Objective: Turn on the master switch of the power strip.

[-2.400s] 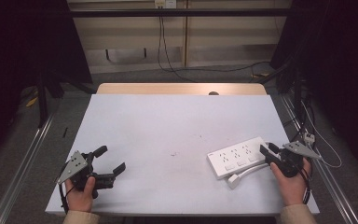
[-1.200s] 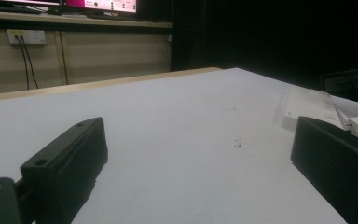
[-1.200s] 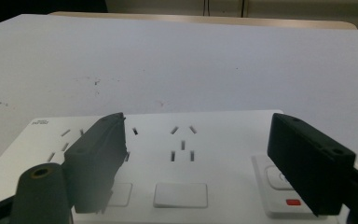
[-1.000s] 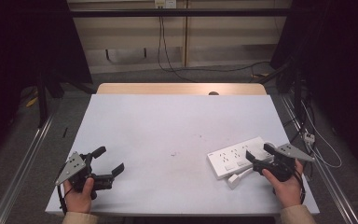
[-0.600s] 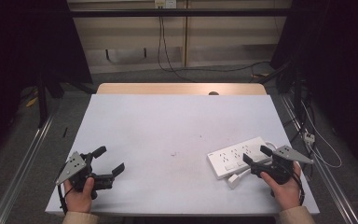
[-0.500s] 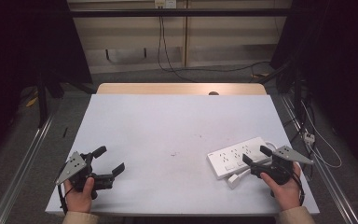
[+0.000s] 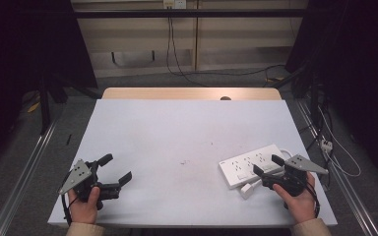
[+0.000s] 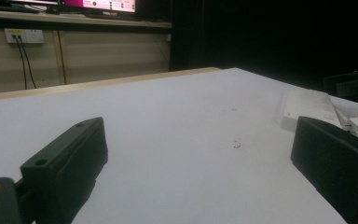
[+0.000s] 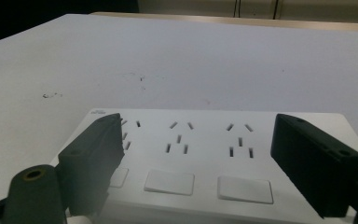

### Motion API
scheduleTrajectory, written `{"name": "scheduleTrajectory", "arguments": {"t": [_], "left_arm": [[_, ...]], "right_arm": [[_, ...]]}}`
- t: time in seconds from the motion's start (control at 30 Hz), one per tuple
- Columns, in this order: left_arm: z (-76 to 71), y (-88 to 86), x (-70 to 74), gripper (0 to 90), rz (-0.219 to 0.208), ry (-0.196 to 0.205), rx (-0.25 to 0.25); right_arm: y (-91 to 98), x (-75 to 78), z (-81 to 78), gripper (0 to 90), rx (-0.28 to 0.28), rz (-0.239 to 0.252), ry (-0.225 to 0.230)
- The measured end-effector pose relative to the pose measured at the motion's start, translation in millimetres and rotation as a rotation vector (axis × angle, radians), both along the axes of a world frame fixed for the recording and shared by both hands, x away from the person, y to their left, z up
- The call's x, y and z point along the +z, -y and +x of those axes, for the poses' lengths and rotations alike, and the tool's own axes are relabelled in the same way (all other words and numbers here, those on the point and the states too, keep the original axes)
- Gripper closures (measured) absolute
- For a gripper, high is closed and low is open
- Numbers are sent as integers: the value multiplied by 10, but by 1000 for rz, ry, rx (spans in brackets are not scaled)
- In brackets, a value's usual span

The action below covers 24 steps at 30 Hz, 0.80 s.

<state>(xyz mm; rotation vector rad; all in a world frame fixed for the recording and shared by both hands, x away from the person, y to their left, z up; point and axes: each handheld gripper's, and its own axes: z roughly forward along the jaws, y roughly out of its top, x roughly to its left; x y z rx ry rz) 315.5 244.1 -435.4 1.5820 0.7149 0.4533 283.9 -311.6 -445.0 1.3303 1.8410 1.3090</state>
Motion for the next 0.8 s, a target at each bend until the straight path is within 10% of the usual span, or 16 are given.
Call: {"name": "scheduleTrajectory", "arguments": {"t": [0.8], "left_arm": [[-5,-11,1,35,-3,-2,4]], "right_arm": [[-84,-30,-60,162,88,-9,3]]}}
